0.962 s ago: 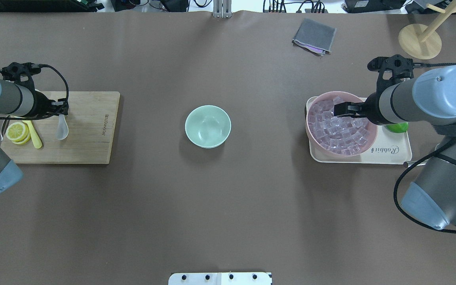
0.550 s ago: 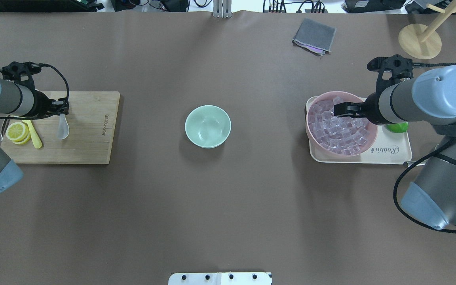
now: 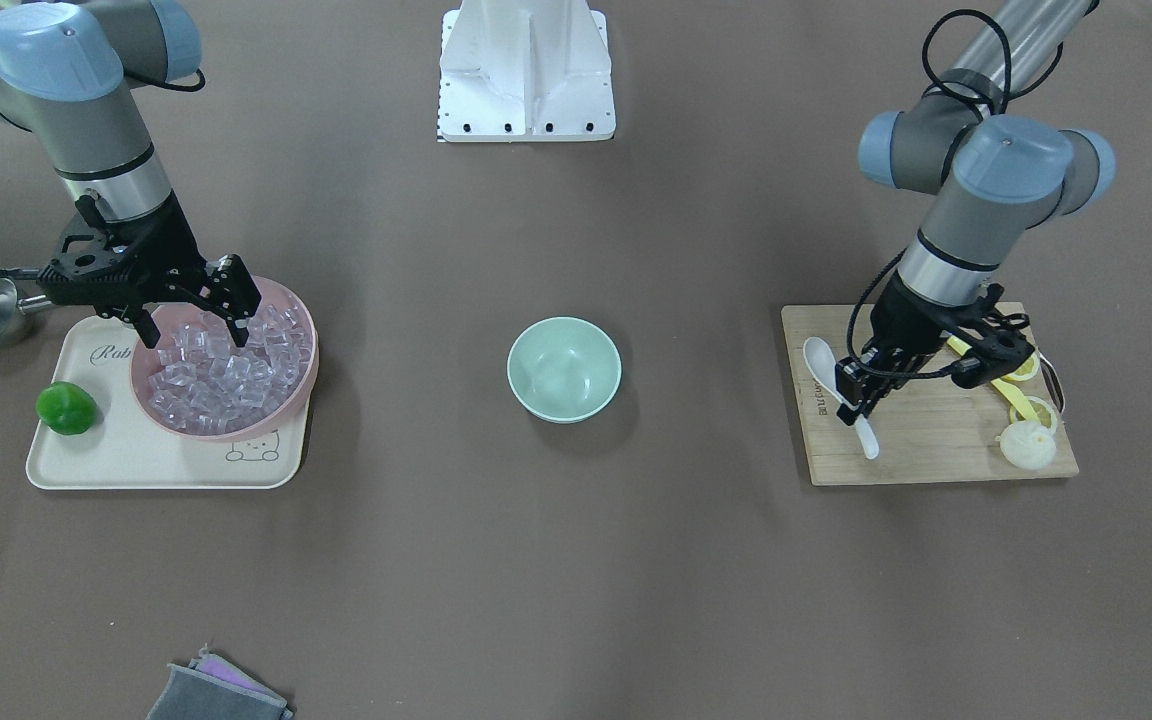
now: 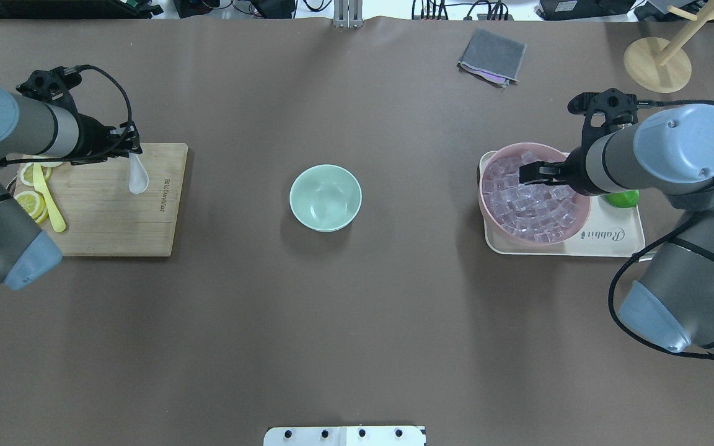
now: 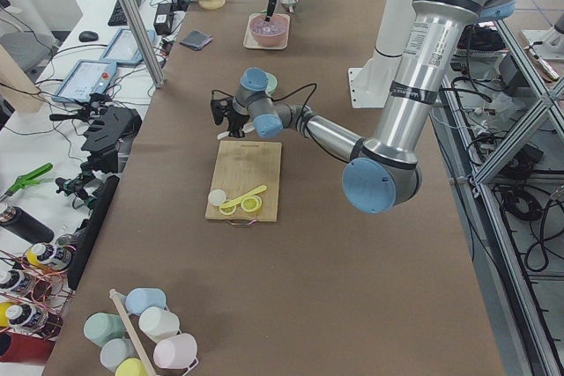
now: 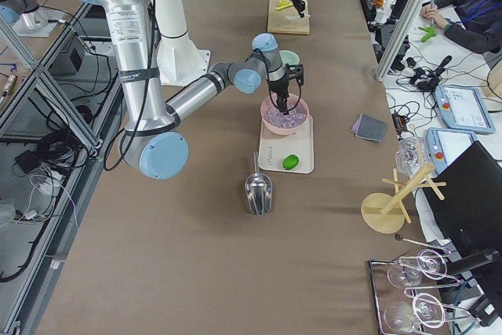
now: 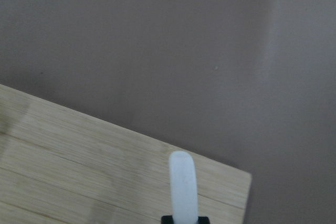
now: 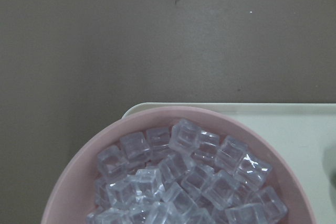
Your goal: Put spoon and ice into bowl
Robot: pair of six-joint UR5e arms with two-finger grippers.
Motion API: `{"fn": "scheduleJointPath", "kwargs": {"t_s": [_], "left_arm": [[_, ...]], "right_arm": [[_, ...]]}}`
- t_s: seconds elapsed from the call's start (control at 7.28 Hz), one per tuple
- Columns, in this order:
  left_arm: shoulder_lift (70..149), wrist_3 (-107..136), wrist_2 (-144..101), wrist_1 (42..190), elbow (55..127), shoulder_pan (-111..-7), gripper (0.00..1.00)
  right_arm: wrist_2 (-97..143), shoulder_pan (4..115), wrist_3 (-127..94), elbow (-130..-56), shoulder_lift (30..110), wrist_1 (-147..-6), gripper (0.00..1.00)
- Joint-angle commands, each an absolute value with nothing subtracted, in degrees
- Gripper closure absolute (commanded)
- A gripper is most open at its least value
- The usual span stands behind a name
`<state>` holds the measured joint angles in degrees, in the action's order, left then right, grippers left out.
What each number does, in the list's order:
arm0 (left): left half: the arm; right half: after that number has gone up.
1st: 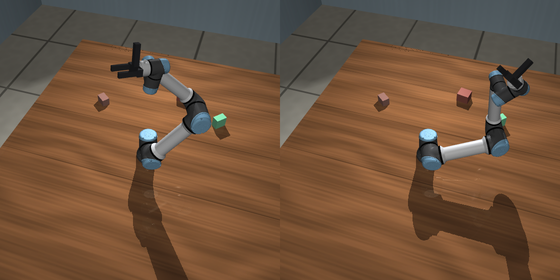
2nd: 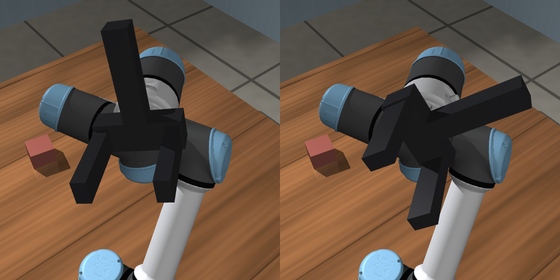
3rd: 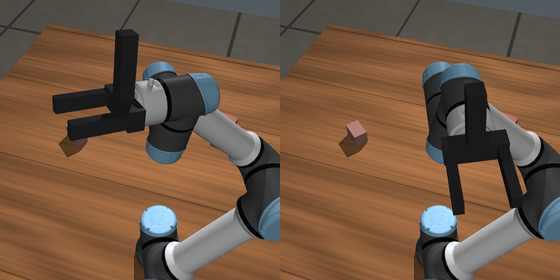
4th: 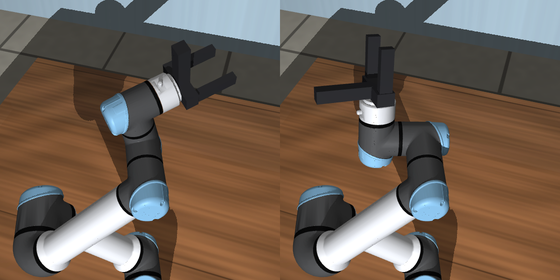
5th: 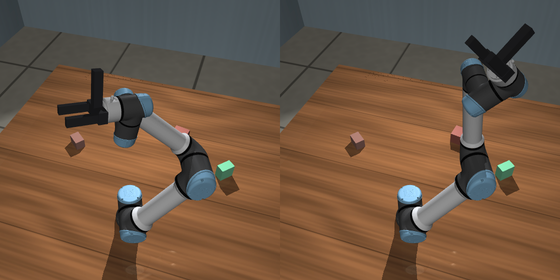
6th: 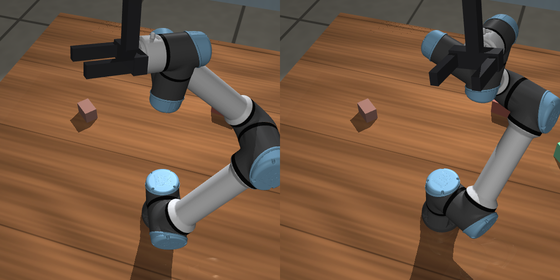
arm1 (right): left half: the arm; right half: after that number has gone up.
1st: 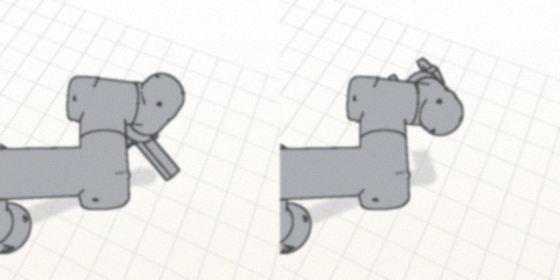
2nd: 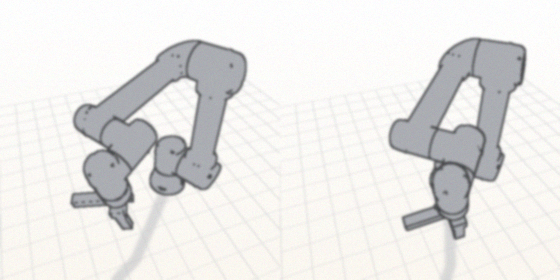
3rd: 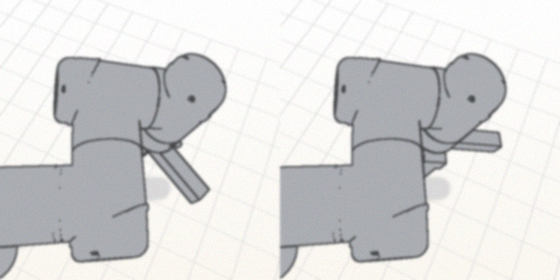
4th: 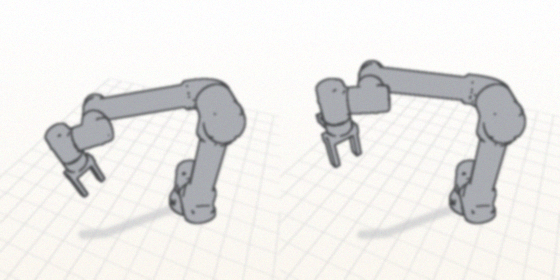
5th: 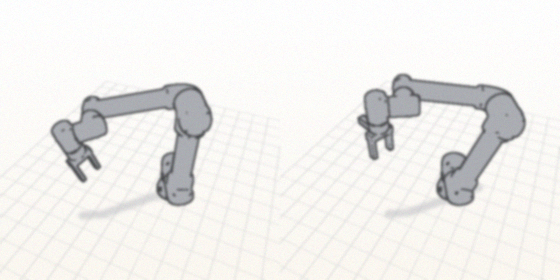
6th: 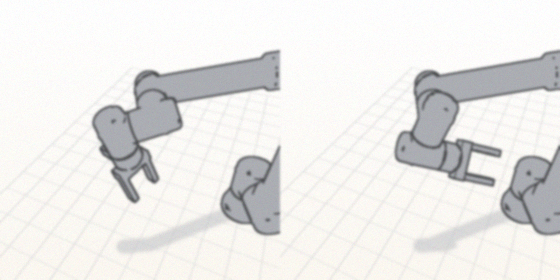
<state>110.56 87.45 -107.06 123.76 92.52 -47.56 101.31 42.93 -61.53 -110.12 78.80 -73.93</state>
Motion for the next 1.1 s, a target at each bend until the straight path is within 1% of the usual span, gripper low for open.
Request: {"fn": "scheduleJointPath", "kwargs": {"t_s": [0.0,0.14,0.41,0.55,0.82,0.96], "left_arm": [[117.8,95.3,-102.7,119.2,92.7,-42.0,1.0],[121.3,97.5,-101.3,114.7,92.9,-41.0,1.0],[124.5,99.8,-95.8,113.3,91.9,-36.0,1.0],[127.3,101.3,-95.2,110.0,91.4,-34.9,1.0],[128.6,102.9,-91.7,108.5,90.1,-32.5,1.0],[130.4,102.9,-90.2,108.5,88.0,-31.7,1.0]], "right_arm": [[101.2,42.7,-61.3,-107.6,78.2,-70.1,0.0],[101.1,42.6,-61.3,-106.7,77.2,-70.2,0.0],[98.0,41.4,-61.4,-105.9,76.4,-70.8,0.01],[97.7,41.3,-61.4,-105.9,76.4,-70.8,0.01],[97.6,40.9,-61.7,-105.9,76.4,-70.9,0.01],[97.1,40.5,-61.8,-105.9,76.4,-70.9,0.01]]}}
